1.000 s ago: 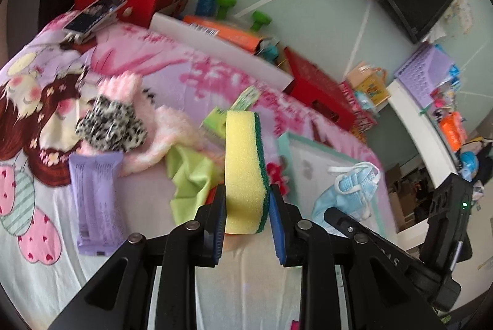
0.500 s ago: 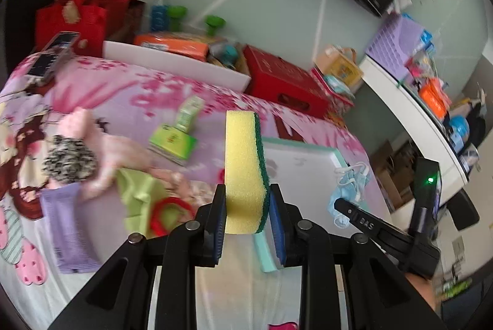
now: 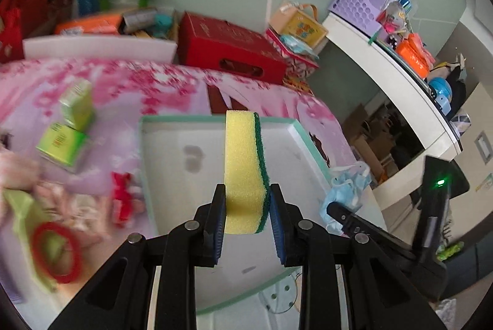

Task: Organize soft objects
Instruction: 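Carry the mask with the right tool while the left tool carries the sponge into the white tray, releasing both, then withdraw both open tools from the tray back toward the bed items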

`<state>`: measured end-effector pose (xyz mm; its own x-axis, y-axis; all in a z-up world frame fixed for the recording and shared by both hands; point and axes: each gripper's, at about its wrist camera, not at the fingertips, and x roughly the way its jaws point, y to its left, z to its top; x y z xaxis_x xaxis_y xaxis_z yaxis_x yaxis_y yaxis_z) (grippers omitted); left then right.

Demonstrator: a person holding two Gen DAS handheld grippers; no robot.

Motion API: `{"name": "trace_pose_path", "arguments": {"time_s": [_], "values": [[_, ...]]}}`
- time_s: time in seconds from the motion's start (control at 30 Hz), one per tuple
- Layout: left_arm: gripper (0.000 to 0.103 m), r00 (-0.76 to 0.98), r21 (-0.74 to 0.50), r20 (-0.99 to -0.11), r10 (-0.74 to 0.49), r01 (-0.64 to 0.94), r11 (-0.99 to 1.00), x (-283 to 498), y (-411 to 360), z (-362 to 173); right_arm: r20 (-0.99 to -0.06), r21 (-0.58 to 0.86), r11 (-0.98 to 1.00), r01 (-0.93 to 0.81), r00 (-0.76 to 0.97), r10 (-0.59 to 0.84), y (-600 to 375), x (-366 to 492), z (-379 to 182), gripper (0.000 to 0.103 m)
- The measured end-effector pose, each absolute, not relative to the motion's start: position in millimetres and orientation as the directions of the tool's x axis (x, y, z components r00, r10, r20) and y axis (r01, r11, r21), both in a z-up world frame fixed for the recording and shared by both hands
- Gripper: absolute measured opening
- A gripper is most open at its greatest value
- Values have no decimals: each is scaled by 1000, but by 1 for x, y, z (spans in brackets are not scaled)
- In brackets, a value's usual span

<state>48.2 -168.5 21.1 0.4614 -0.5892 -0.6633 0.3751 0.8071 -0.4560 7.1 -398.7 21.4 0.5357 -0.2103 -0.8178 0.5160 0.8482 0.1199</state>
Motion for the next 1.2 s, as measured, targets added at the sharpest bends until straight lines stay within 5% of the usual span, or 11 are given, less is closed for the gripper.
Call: {"name": "trace_pose_path", "arguments": {"time_s": [0.03,0.1,0.17,0.33,0.53,0.87,1.2], "values": [[29,449,-470,-662,-600,375,799,50,-172,15,-822,111,847,519,527,-215,-400,7,20,17],[33,413,-500,-674,-613,357,789,53,-175,-3,-831,93,850,519,511,-221,-402,8,18,48],[39,385,-505,-700,-601,327,799,55,-175,-16,-837,87,845,527,499,-225,-403,8,16,65],[64,405,-495,-706,-580,304,814,54,-164,-13,-850,98,856,507,490,-194,-401,12,11,73],[90,475,-410,-725,-499,284,867,49,-156,-5,-850,108,871,480,499,-170,-395,14,8,103],[97,581,-227,-764,-280,164,960,55,-136,-4,-842,94,865,492,503,-195,-396,14,8,103],[97,599,-179,-775,-201,96,979,56,-115,1,-802,93,879,467,558,-212,-384,12,25,103]]}}
